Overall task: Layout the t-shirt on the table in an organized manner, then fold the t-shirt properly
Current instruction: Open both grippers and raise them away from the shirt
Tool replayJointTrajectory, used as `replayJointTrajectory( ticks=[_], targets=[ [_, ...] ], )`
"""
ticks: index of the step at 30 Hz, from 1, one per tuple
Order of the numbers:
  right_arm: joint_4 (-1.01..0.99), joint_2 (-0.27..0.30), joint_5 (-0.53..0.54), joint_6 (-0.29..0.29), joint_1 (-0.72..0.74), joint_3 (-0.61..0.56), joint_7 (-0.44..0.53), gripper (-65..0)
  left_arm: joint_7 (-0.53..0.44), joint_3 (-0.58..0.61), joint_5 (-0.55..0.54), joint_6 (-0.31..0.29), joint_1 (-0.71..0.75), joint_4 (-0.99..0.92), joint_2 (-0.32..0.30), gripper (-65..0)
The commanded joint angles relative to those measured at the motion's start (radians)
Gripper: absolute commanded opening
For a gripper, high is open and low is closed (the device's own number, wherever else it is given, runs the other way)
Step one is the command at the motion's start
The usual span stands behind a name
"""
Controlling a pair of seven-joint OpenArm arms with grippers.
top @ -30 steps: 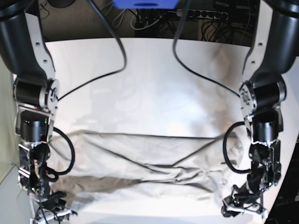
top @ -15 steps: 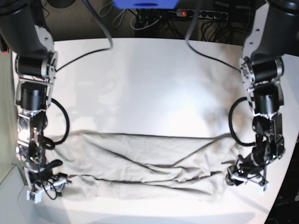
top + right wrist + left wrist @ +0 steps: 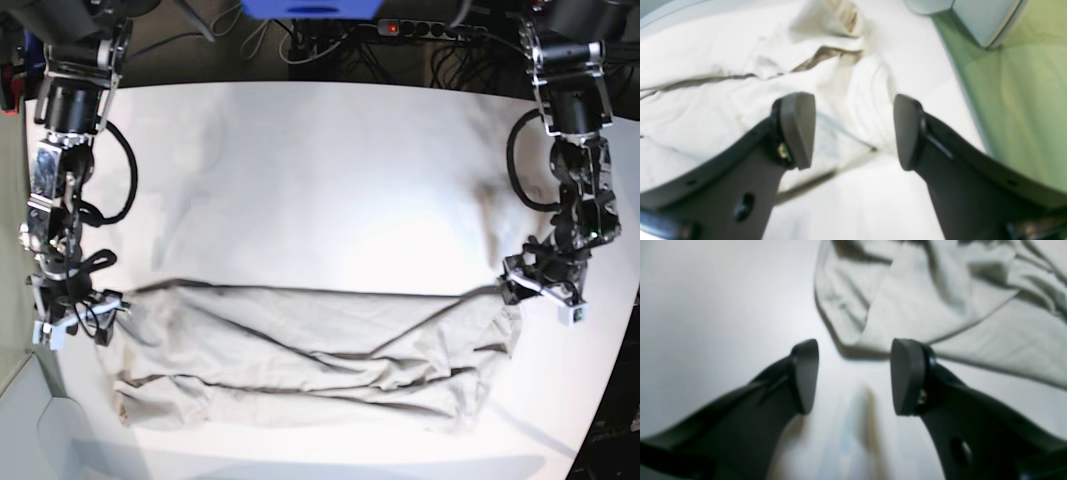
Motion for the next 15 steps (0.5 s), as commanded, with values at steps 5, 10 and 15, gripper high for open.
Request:
replayJointTrajectory(
  ticks=[5,10,15],
  targets=[
    [-0.047,0.025,0.006,0.008,0.010,0.024,0.032,-27.7,-0.029,-0.008,-0.010,0.000,-0.015,0.007,-0.042,-31.2],
    [-0.157,0.047,0.006,0.011,0.042,0.024,0.033,-27.7,-0.029,-0.008,-0.010,0.000,-0.015,0.007,-0.045,-31.2],
    [-0.278,0.068,0.003,0.071,0.082,0.024,0.121,-27.7,-0.025,-0.008,-0.010,0.000,-0.004,0.010,-0.042,-31.2]
  ],
)
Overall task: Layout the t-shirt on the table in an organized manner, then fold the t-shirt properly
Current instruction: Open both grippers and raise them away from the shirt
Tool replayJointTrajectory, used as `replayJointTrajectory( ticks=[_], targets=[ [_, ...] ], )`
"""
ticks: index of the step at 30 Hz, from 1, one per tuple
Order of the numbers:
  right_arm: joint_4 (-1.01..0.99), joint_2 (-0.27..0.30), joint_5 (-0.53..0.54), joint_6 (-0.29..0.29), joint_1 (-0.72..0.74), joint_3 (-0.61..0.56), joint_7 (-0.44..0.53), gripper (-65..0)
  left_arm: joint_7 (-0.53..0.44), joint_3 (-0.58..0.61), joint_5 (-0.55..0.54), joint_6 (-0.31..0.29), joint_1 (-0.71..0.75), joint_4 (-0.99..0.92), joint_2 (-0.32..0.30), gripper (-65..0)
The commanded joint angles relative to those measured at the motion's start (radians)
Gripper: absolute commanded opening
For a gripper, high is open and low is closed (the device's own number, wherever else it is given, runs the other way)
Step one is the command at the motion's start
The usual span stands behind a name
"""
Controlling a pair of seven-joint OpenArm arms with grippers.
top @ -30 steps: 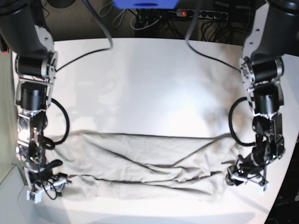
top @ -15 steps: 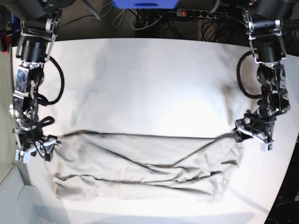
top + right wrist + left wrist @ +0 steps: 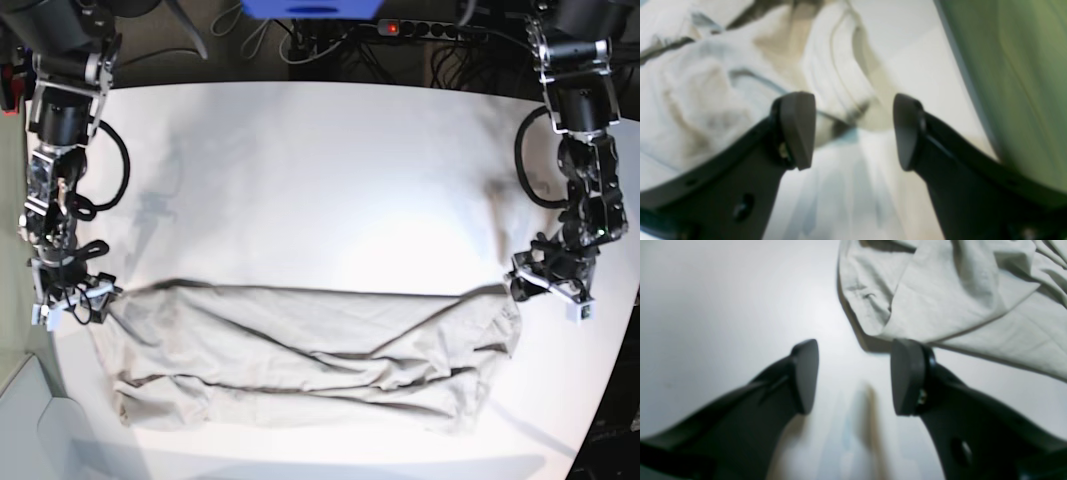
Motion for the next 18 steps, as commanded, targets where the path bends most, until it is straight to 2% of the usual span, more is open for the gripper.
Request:
replayJointTrajectory(
  ticks=[1,5,9,18],
  targets=[
    [-0.015,0.029,0.004,0.002,0.035,0.000,0.034,-27.7,-0.018,-0.004,-0.008,0.000,-0.007,0.026,-0.015,-31.2],
    [-0.150,0.050,0.004,0.008,0.098,-0.001,0.050,-27.7,-0.020,-0.006,-0.013,0.000,0.011,0.028,-0.015,-31.2],
    [-0.197,0.053,0.004,0.088,0.139,-0.001,0.050,-27.7,-0.020,-0.006,-0.014,0.000,0.023,0.028,-0.017,-31.2],
    [-0.199,0.036,0.004,0.093,0.164,-0.030,0.050,-27.7,-0.020,-0.006,-0.016,-0.004,0.074,0.092,-0.020,-31.2]
  ],
)
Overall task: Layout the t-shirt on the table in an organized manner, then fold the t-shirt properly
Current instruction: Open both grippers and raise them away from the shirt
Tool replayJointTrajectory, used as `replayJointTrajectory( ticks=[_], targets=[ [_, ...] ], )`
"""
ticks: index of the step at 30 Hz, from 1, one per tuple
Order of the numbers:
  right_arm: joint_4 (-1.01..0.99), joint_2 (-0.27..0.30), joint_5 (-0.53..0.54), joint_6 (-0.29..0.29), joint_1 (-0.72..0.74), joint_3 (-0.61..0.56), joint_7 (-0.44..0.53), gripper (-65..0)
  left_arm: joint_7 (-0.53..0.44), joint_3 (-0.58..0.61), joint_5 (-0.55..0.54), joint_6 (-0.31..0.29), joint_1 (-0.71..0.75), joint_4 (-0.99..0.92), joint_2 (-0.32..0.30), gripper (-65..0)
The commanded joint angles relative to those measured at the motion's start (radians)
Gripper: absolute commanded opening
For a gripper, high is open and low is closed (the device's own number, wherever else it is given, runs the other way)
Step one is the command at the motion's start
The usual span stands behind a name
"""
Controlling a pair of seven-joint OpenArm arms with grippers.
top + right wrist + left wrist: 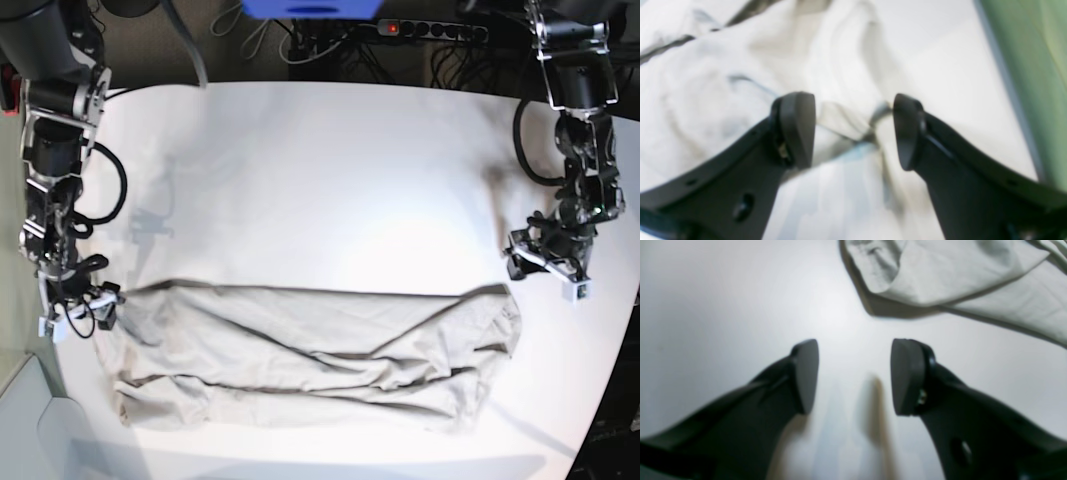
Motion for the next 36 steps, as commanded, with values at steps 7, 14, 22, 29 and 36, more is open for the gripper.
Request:
replayJointTrajectory(
  ticks=[7,14,22,29,36],
  targets=[
    [0.016,-0.007,0.009,0.013,0.035,-0.067,0.029,-28.9,-0.014,-0.007,-0.010,0.000,0.026,0.105,-0.019,-31.3],
    [0.015,-0.027,0.007,0.012,0.035,-0.081,0.027,-59.2,-0.013,-0.094,-0.012,-0.004,0.069,0.132,-0.012,-31.3],
    [0.333,-0.014,0.012,0.013,-0.139,0.008,-0.097,-65.0,-0.011,-0.188,-0.013,-0.007,0.132,0.177,-0.013,-31.3],
    [0.939,-0.067,0.012,0.013,-0.403,0.072,-0.251,-65.0,-0.011,-0.205,-0.096,-0.007,0.207,0.306,-0.018,-31.3],
    [1.288,-0.146,0.014,0.071,-0.470,0.151,-0.386,-65.0,-0.011,-0.205,-0.173,-0.005,0.276,0.436,-0.021,-31.3]
  ],
)
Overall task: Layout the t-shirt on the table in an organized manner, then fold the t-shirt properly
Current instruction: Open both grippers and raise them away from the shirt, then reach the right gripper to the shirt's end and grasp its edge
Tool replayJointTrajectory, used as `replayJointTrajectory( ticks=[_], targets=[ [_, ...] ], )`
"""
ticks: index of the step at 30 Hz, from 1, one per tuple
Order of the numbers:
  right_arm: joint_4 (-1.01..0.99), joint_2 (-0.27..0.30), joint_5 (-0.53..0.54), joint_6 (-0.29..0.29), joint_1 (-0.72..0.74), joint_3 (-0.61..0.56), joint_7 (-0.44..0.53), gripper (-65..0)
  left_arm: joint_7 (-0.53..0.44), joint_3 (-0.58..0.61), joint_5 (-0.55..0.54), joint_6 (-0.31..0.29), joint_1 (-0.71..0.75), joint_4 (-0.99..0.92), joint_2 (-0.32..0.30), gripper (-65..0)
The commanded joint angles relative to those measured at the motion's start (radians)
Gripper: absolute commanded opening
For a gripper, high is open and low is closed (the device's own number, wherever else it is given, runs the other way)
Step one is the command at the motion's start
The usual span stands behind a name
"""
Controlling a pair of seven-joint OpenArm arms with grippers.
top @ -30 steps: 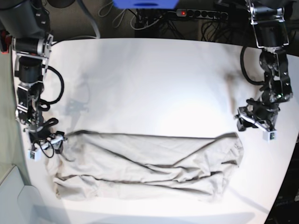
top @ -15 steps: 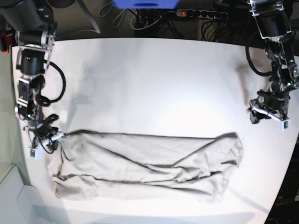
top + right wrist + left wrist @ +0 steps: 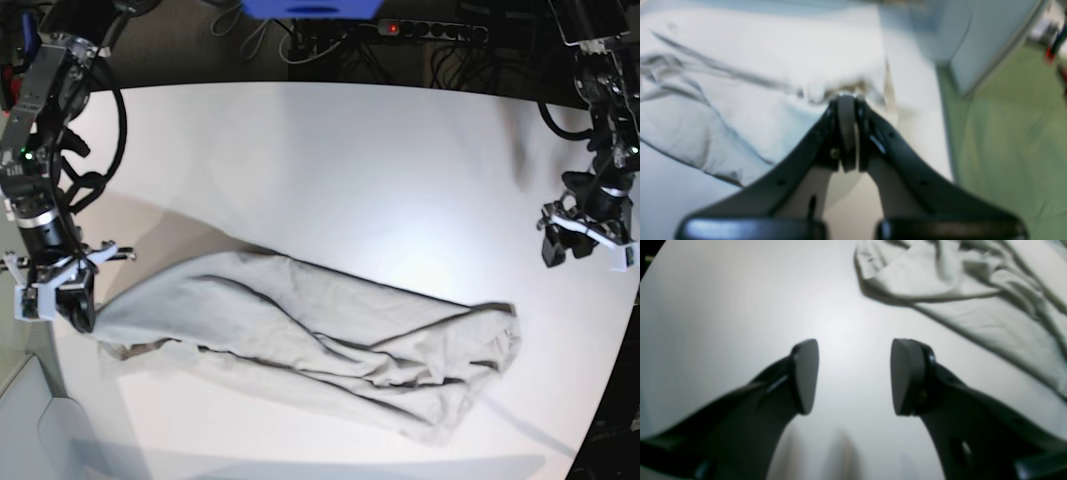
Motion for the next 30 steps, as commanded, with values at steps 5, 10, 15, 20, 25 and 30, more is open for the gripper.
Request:
replayJointTrajectory(
  ticks=[5,10,15,20,25,30],
  targets=[
    [-0.042,0.009,0.007,0.022,0.147,0.013,-0.038,-65.0,-0.030,-0.006,-0.016,-0.005,0.011,0.062,-0.015,-31.3],
    [-0.331,0.005,0.004,0.022,0.414,-0.020,-0.084,-65.0,-0.007,-0.006,-0.016,-0.004,0.011,0.078,-0.011,-31.3],
    [-0.760,0.026,0.002,0.021,0.644,-0.060,-0.016,-65.0,0.076,-0.023,-0.016,-0.004,0.015,0.133,-0.011,-31.3],
    [-1.075,0.058,0.002,0.021,0.814,-0.102,0.116,-65.0,0.132,-0.105,-0.017,-0.005,0.023,0.213,0.038,-31.3],
    [-1.156,0.063,0.002,0.021,0.912,-0.125,0.154,-65.0,0.181,-0.148,-0.016,-0.005,0.023,0.227,0.057,-31.3],
    [-1.162,0.060,0.002,0.021,0.897,-0.269,0.151,-56.9,0.181,-0.148,-0.016,-0.007,0.040,0.234,0.058,-31.3]
  ],
)
